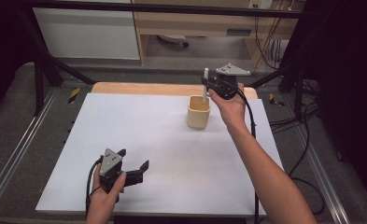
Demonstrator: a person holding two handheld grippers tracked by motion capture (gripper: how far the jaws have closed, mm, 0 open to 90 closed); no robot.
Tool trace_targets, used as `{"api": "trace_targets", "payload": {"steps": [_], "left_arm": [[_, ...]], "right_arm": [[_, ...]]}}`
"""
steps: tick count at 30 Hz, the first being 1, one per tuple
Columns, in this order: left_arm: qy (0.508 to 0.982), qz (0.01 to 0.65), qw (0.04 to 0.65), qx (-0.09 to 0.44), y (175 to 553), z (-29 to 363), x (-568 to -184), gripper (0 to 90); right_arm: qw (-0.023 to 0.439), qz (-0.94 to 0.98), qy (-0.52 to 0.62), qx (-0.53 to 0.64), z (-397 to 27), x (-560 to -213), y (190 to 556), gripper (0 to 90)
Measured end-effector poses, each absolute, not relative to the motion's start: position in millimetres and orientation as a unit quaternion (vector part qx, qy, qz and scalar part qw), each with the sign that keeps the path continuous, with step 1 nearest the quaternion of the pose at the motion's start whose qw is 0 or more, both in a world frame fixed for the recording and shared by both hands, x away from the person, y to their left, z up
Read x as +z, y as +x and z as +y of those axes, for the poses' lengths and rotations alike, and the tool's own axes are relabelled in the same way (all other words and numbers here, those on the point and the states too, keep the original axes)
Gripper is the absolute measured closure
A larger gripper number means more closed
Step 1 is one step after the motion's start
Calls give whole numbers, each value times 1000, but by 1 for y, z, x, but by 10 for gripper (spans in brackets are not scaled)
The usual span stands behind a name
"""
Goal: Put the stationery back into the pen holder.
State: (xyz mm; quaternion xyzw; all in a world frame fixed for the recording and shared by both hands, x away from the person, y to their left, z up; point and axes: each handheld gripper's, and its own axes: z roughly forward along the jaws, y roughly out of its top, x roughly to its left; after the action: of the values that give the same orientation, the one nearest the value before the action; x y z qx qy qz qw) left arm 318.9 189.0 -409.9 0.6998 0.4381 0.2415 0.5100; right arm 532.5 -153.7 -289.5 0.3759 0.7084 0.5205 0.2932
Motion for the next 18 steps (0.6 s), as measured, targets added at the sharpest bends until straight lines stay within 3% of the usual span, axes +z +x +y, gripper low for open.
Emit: {"api": "trace_targets", "payload": {"steps": [18], "left_arm": [[699, 440, 510, 239, 320, 190, -410, 51]], "right_arm": [[275, 721, 389, 502, -140, -315, 551, 779]]}}
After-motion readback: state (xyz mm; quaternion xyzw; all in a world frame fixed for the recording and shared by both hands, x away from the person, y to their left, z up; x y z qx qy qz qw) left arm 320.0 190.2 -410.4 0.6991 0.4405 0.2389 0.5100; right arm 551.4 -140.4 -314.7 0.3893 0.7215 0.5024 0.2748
